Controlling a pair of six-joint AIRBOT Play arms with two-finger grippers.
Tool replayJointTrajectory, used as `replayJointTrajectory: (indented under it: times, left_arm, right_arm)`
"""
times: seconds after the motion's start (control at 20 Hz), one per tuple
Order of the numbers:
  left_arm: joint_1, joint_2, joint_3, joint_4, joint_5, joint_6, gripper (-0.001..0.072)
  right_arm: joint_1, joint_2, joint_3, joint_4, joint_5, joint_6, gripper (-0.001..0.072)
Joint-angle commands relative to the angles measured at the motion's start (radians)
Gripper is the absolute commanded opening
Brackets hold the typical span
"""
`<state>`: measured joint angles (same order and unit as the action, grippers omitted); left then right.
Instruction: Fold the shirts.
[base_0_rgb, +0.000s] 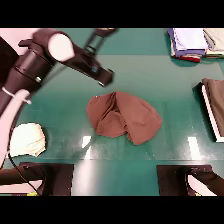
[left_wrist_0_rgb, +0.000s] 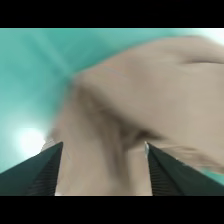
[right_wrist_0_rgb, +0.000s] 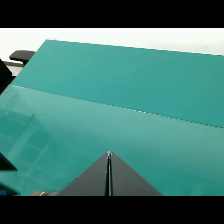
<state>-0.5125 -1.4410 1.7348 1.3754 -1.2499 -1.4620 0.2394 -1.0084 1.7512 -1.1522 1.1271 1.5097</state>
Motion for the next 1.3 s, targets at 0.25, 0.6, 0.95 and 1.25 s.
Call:
replayJointTrajectory:
  times: [0.25,0.6,0.95,1.25]
  left_arm:
    - [0.368,-0.006,-0.409,-0.277,0.092,0.035,0.0599]
    - [0.327,-0.086,-0.589,-0.439,0.266,0.161,0.0599]
    - [0.267,-0.111,-0.555,-0.437,0.304,0.145,0.0353]
    - [0.356,-0.106,-0.365,-0.428,0.120,0.154,0.0031]
  right_arm:
    - [0.000,-0.002,0.000,-0.002,0.000,0.000,0.0016]
    - [0.000,-0.006,-0.001,-0.002,0.008,0.000,0.0016]
    - [0.000,-0.062,-0.001,0.000,0.125,0.000,0.0016]
    - [0.000,-0.194,-0.016,-0.003,0.422,0.000,0.0016]
